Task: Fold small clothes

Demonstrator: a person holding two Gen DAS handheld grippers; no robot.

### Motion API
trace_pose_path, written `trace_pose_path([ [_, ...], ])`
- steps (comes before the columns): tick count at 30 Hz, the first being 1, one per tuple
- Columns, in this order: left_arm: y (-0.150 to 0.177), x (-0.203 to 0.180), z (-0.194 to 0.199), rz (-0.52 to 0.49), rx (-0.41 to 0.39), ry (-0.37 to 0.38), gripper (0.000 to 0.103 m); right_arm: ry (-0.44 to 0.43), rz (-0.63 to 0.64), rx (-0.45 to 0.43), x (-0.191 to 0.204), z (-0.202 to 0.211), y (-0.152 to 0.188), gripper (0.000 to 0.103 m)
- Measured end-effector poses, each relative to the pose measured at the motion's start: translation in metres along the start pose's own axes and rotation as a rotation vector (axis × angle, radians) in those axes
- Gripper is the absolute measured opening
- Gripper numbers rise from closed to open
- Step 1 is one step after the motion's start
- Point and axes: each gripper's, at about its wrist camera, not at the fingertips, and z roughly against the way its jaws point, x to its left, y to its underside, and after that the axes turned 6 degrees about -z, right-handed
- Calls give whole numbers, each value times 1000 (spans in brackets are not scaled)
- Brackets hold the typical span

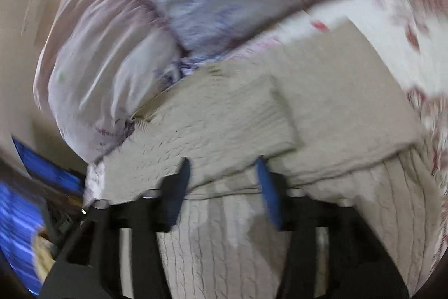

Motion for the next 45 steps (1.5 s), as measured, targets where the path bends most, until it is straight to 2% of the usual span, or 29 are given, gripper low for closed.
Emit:
trace_pose_path([
  [2,1,-3,0,-8,-1,5,64,-44,-72,12,-13,2,-6,55],
  [5,1,-4,0,-14,-1,10,66,-51,-131,12,-23,0,-12,53],
  [7,0,-4,0,-11,1,15,67,-35,-136,5,-25,-2,-15,44],
  [8,0,-4,0,-10,1,17,68,-31,-142,0,-27,-4,-15,36],
  [10,0,-5,-1,-12,2,22,71,-16,-138,2,-30,-7,-21,13],
  [11,0,-6,-1,-14,3,23,73,-4,-122,8,-29,-9,-23,8],
  [12,0,-8,0,-15,4,27,77,-6,-106,-5,-27,-5,-23,8],
  [14,0,-10,3,-11,3,36,82,-14,-43,-76,-17,13,-21,8],
  [16,2,-11,8,-14,-3,40,84,-7,12,-136,-7,30,-16,8],
  [18,3,-12,9,-22,-2,39,84,38,36,-169,-4,38,-7,8],
  [19,4,-11,9,-27,2,38,84,68,38,-165,-6,36,-4,8],
  [22,6,-13,9,-35,10,29,84,181,26,-79,-16,10,-2,8],
  [23,7,-14,11,-35,13,32,84,174,19,-77,-19,10,-2,8],
  [25,11,-16,20,-52,5,41,84,170,26,-73,-17,17,-2,21],
  [27,15,-17,30,-74,-6,37,84,150,43,-92,-15,34,-1,49],
  [28,20,-16,39,-89,-13,35,84,141,57,-104,-14,42,1,51],
  [33,39,-7,66,-101,-13,38,84,87,113,-89,-30,81,17,51],
  [37,63,4,81,-92,10,54,84,84,82,-61,-60,106,35,51],
  [41,87,9,88,-73,33,77,82,118,52,-62,-89,130,51,51],
  [45,107,12,93,-46,39,108,78,93,27,-43,-106,144,67,50],
])
